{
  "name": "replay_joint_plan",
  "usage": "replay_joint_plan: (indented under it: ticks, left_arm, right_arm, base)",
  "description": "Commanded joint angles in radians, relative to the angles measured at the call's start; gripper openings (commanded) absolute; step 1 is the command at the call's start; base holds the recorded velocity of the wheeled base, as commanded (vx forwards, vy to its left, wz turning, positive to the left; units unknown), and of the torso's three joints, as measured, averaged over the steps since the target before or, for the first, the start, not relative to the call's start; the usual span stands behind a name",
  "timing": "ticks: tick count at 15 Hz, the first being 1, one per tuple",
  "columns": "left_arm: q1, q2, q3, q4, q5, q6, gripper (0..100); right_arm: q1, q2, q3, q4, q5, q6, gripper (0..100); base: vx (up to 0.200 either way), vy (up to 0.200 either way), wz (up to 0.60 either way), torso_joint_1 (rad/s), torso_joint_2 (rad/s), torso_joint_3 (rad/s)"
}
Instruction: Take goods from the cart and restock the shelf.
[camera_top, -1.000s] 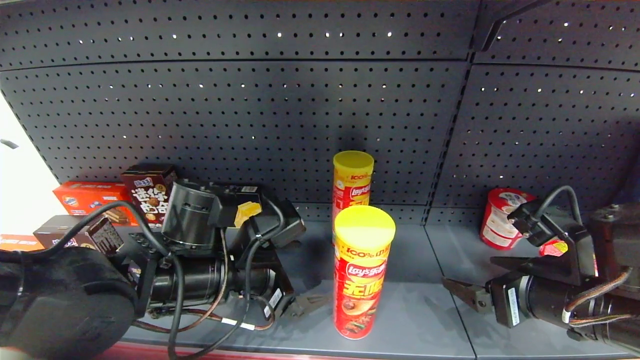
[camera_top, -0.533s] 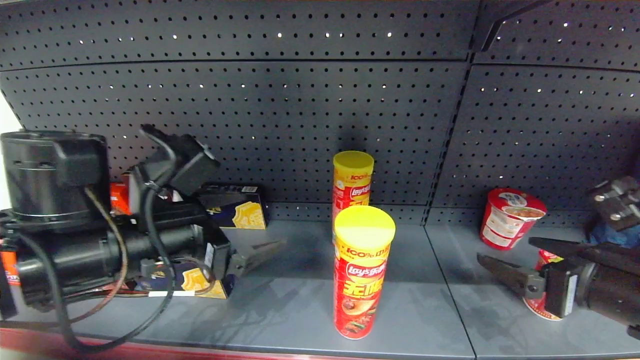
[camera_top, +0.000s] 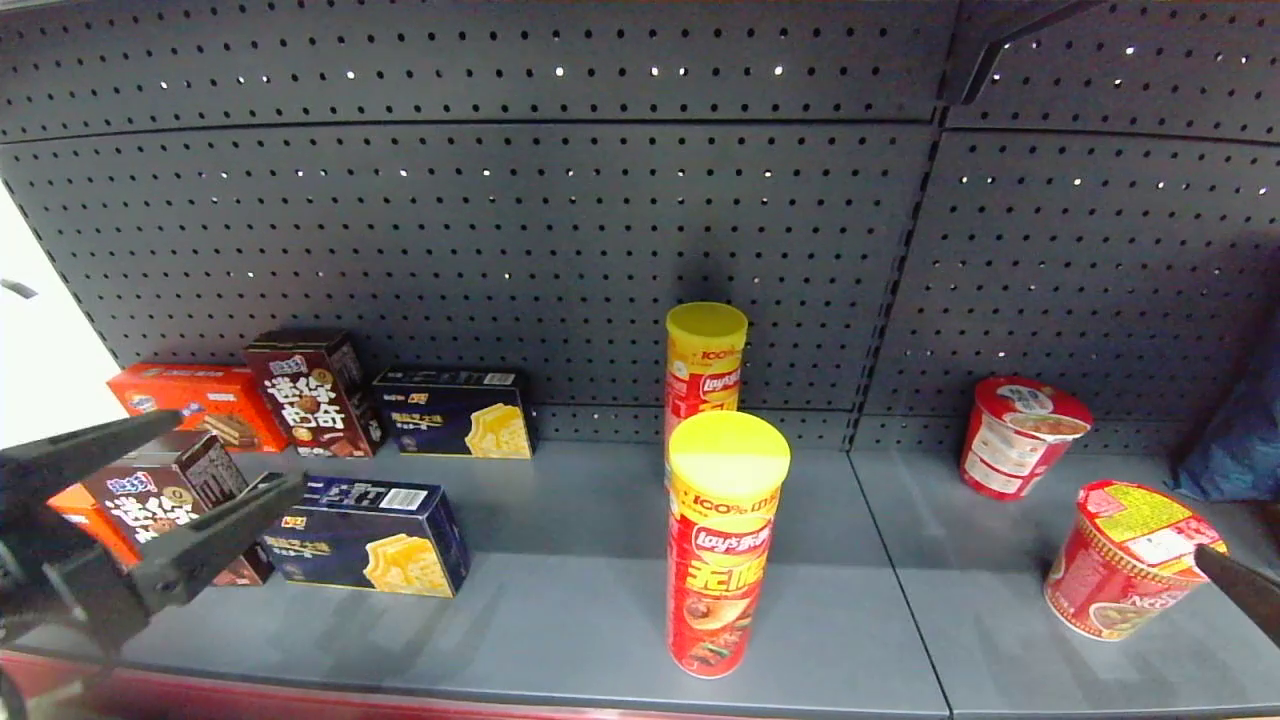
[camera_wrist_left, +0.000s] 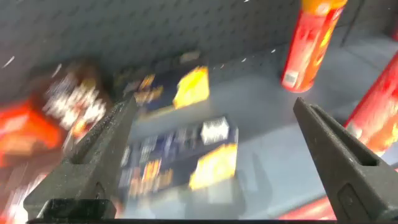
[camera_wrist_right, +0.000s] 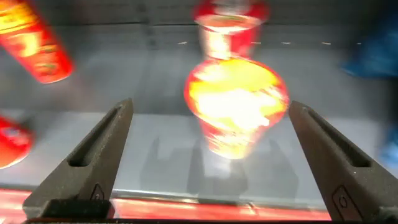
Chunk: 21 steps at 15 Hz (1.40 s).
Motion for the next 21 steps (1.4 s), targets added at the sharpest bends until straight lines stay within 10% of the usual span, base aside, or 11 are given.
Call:
replay_joint_plan:
  ticks: [1,7,12,14,17,21]
  left_arm:
    - [0.096,-0.317,0.221,0.035,0.009,-0.015,100]
    - [0.099,-0.875,0.264,0.565,0.063,-0.029,100]
    - [0.099,-0.897,0.36,0.536,0.12,-0.037,100]
    - [0.099,-0.897,0.419,0.384,0.189,-0.024,100]
    - [0.099,-0.897,0.419,0.396,0.192,-0.125,100]
    - [0.056,-0.923,0.415,0.405,0.109,-0.142,100]
  right_arm:
    - [-0.06,-0.14,0.084,0.001,-0.006,-0.003,100]
    - [-0.148,-0.563,0.272,0.179,-0.034,-0.129,100]
    - [-0.143,-0.661,0.294,0.225,0.002,-0.095,100]
    - [-0.143,-0.661,0.297,0.229,0.005,-0.02,100]
    - [-0.143,-0.661,0.3,0.228,0.124,-0.055,100]
    - [-0.143,-0.66,0.294,0.246,0.129,-0.051,100]
  base:
    - [0.0,0.0,0.0,0.0,0.0,0.0]
    - [0.0,0.0,0.0,0.0,0.0,0.0]
    - [0.0,0.0,0.0,0.0,0.0,0.0]
    - [0.0,0.0,0.0,0.0,0.0,0.0]
    - [0.0,0.0,0.0,0.0,0.0,0.0]
    - [0.0,0.0,0.0,0.0,0.0,0.0]
